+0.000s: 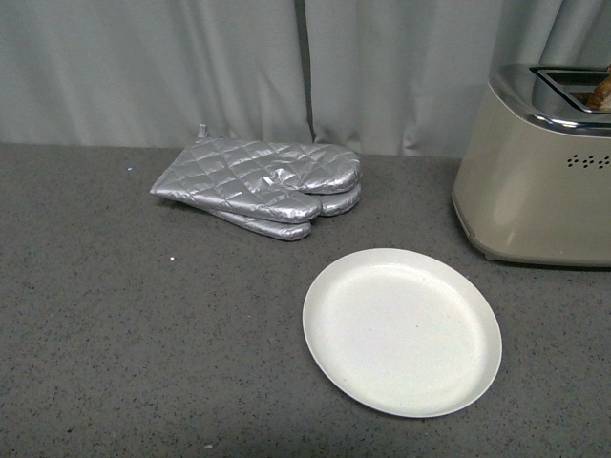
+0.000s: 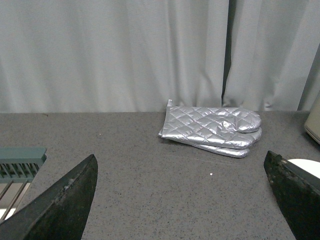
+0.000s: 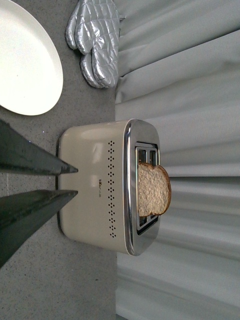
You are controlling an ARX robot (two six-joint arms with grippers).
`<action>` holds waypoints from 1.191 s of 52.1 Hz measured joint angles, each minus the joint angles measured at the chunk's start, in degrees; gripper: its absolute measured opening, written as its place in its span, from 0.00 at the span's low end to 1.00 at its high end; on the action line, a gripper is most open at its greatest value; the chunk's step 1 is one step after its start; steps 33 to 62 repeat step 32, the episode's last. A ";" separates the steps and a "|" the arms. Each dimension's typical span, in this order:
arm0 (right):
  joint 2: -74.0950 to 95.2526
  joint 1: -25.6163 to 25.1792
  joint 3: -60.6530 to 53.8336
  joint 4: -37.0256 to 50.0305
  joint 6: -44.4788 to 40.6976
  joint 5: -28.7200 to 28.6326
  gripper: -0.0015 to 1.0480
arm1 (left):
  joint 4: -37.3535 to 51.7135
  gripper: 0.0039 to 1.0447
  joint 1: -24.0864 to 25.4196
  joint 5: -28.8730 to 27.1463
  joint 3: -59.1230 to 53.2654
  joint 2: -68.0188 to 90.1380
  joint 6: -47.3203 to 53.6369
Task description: Put bread into toaster
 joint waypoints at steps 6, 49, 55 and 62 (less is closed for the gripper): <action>0.00 0.00 0.00 0.00 0.00 0.00 0.34 | 0.00 0.94 0.00 0.00 0.00 0.00 0.00; 0.00 -0.04 0.00 0.00 0.04 0.00 0.91 | 0.00 0.94 0.00 0.00 0.00 0.00 0.00; 0.00 -0.04 0.00 0.00 0.04 0.00 0.91 | 0.00 0.94 0.00 0.00 0.00 0.00 0.00; 0.00 -0.04 0.00 0.00 0.04 0.00 0.91 | 0.00 0.94 0.00 0.00 0.00 0.00 0.00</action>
